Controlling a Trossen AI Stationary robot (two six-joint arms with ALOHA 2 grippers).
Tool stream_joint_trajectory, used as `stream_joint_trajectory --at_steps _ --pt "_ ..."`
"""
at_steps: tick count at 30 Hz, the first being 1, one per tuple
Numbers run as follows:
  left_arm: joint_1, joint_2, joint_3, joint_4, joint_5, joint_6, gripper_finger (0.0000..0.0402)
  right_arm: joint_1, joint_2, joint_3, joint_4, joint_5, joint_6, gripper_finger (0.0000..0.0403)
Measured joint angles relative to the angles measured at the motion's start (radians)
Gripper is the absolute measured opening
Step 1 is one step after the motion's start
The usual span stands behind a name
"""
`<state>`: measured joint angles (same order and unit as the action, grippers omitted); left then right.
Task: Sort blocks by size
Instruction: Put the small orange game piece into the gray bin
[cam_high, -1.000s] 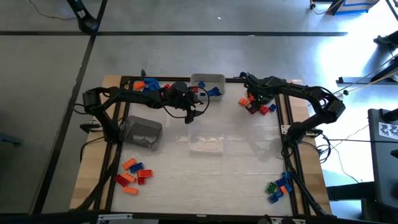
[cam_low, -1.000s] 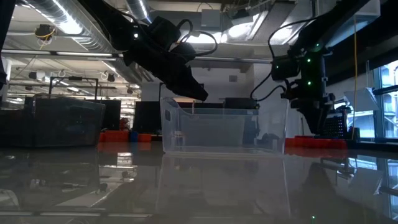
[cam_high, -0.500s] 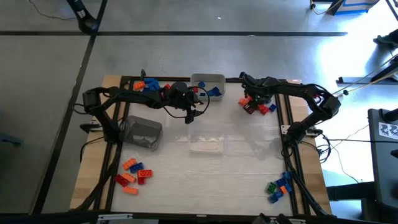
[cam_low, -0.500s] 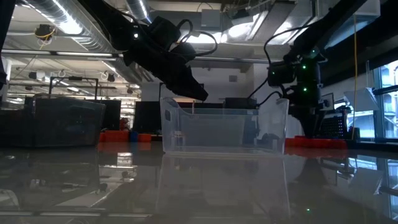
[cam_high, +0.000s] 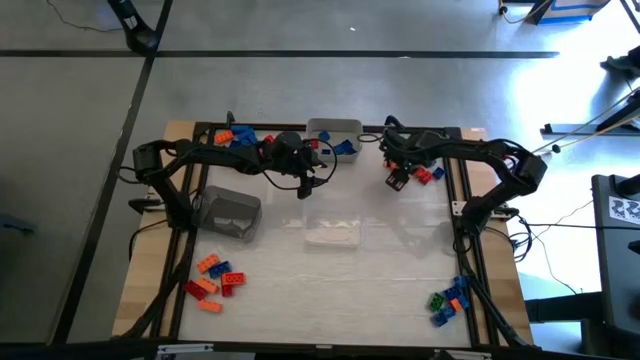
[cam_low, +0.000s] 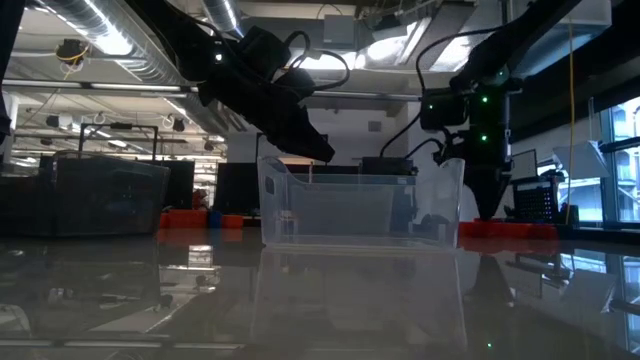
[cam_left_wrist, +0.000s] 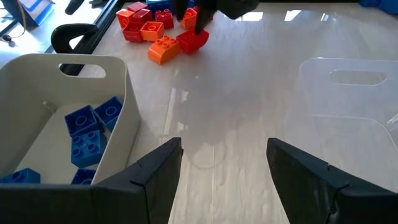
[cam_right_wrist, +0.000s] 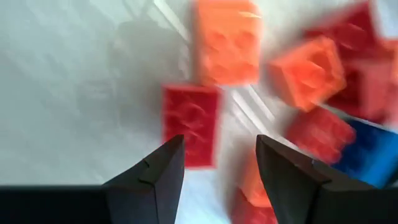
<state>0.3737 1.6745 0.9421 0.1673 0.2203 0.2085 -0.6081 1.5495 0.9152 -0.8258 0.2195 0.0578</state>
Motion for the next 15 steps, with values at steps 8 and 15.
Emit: stream_joint_trajectory --at_steps 8,15 --pt "0.0 0.0 0.0 0.0 0.0 0.0 0.0223 -0.093 -0.077 0.004 -0.099 -0.002 0.044 0.0195" --pt "0.0 0.0 0.0 -0.001 0.0 0.0 0.0223 -0.184 -0.077 -0.049 -0.058 -0.061 0.016 0.0195"
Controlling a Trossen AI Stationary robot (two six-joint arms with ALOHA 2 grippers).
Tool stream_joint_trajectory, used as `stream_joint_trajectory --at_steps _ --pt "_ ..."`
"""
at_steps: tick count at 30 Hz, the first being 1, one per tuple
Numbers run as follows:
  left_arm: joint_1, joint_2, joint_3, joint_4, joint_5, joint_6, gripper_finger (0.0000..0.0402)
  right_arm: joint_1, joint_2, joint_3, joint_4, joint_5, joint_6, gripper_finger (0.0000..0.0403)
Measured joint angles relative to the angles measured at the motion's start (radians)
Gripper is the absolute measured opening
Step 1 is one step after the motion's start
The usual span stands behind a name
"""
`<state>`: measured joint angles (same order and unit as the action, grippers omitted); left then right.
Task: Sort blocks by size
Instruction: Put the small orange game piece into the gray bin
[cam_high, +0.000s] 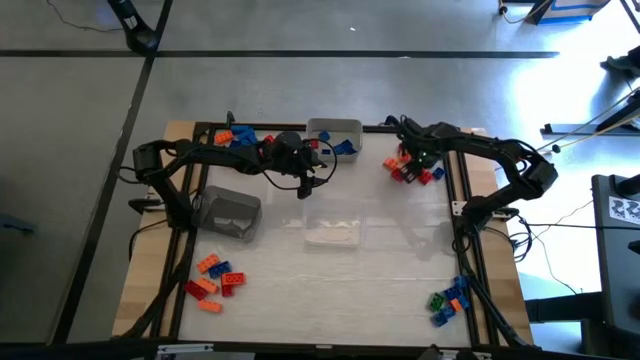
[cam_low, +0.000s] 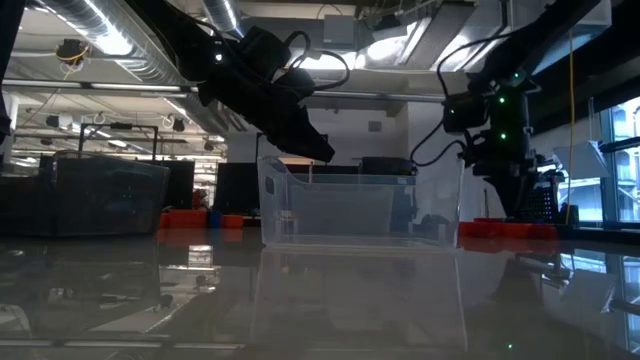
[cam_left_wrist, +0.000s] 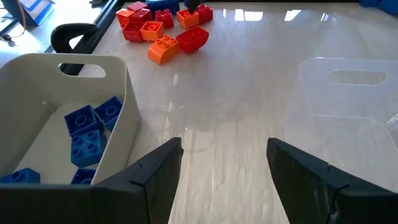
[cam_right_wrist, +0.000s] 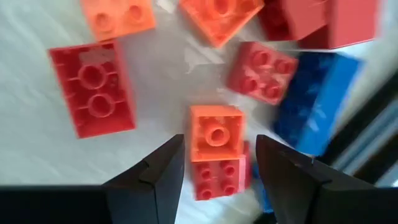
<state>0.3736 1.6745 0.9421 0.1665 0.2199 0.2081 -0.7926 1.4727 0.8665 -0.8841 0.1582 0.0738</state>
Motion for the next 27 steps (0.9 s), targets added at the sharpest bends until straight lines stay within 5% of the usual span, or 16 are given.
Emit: stream_joint_trajectory --at_steps 27 --pt "0.0 0.0 0.0 0.001 0.0 0.0 0.0223 -0.022 0.026 -0.046 0.075 0.014 -0.021 0.0195"
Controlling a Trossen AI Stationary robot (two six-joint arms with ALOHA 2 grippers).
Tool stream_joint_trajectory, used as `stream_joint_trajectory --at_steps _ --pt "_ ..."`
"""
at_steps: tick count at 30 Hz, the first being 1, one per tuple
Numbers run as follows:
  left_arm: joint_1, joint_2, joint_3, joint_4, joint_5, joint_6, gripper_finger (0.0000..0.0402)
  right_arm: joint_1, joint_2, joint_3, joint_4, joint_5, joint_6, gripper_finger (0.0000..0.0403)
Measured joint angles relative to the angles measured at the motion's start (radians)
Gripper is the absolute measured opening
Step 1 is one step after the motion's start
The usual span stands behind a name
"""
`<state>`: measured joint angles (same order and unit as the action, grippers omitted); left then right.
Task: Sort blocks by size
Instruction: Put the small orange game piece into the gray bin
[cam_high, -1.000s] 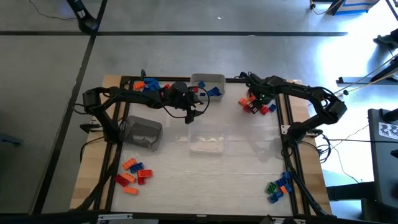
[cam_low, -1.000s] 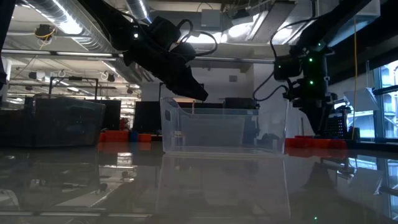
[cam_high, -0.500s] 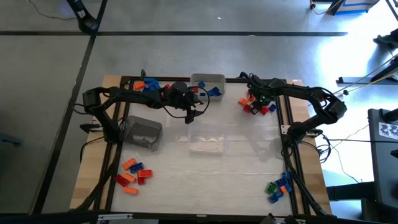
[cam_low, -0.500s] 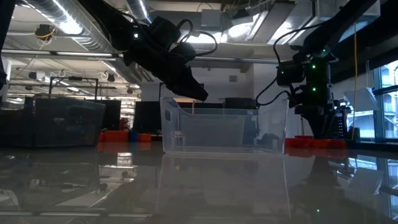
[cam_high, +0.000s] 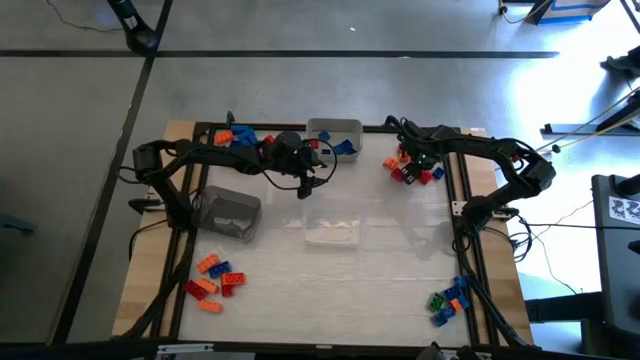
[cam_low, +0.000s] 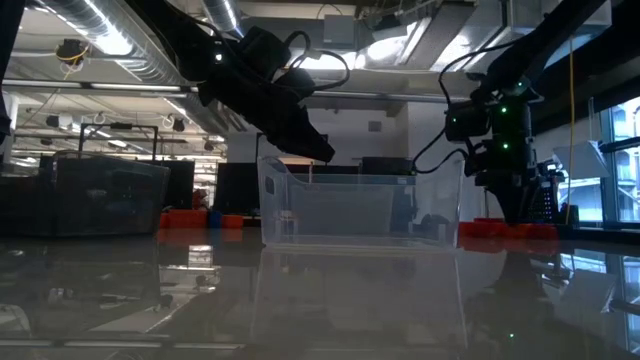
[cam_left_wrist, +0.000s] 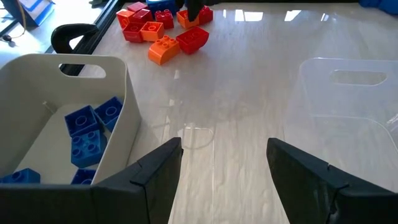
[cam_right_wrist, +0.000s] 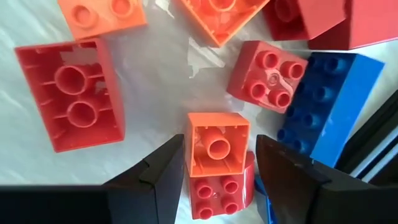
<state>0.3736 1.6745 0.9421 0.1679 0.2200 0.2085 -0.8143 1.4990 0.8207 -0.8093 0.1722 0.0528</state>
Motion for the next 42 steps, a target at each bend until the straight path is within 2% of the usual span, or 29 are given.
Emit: stream_joint_trajectory --at_steps 11,18,26,33,42 --pt "0.0 0.0 0.0 -0.001 0.0 0.0 0.0223 0.0 0.082 0.0 0.031 -0.008 0.002 0.019" --pt "0.0 0.0 0.0 0.0 0.0 0.0 0.0223 0.003 0.08 0.002 0.027 0.0 -0.026 0.0133" --pt "0.0 0.0 0.0 0.0 0.0 -0.016 0.0223 0.003 0.017 0.049 -0.024 -0.009 -0.035 0.0144" --pt "0.001 -0.03 0.0 -0.036 -0.003 -0.029 0.0223 0.003 -0.021 0.145 0.037 -0.156 -0.038 0.0143" --pt "0.006 -0.152 0.0 -0.157 -0.021 0.013 0.0223 0.019 -0.021 0.158 0.454 -0.421 -0.04 0.0145"
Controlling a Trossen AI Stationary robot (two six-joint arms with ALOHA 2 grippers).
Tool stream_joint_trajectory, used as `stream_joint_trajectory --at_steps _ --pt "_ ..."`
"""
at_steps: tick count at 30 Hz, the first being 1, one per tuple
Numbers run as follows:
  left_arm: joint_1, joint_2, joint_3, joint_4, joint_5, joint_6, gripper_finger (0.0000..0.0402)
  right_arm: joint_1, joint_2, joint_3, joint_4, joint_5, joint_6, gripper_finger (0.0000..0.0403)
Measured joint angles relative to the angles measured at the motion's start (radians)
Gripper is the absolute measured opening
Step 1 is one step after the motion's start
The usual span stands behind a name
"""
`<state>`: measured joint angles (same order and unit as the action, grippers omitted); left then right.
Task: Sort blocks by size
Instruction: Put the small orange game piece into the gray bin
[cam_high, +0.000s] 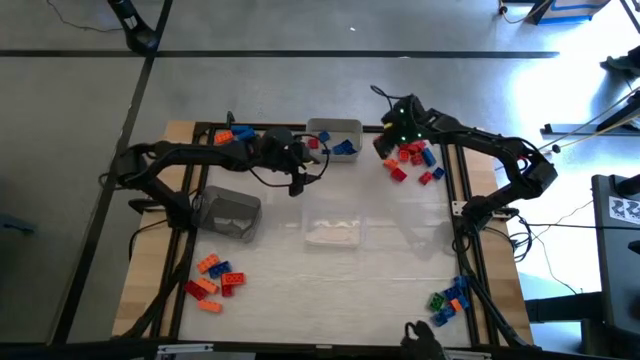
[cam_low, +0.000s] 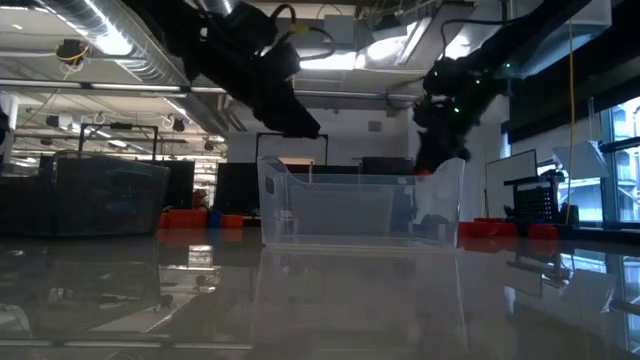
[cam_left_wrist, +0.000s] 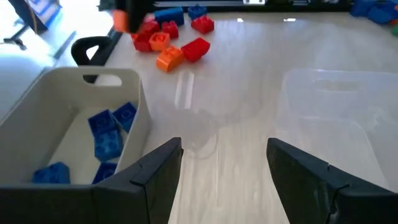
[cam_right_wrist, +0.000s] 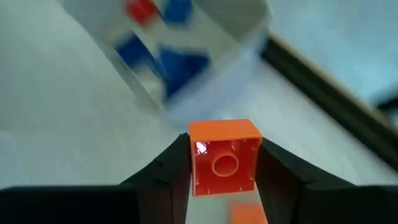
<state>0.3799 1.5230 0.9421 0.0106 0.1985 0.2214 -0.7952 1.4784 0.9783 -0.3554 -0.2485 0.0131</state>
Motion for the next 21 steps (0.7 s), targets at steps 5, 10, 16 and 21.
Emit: stream_joint_trajectory --at_steps 5,10,16,21 --pt "0.024 -0.041 0.0 -0.058 -0.002 0.019 0.0223 0.058 0.013 0.002 0.222 -0.007 0.003 0.0145" --pt "0.06 -0.046 -0.001 -0.083 -0.002 0.021 0.0223 0.111 0.072 0.002 0.404 -0.006 -0.003 0.0145" --pt "0.085 -0.046 -0.002 -0.079 -0.002 0.024 0.0223 0.128 0.165 0.002 0.583 0.021 -0.003 0.0145" --pt "0.092 -0.046 -0.002 -0.079 -0.002 0.024 0.0223 0.128 0.219 0.001 0.646 0.024 -0.019 0.0145"
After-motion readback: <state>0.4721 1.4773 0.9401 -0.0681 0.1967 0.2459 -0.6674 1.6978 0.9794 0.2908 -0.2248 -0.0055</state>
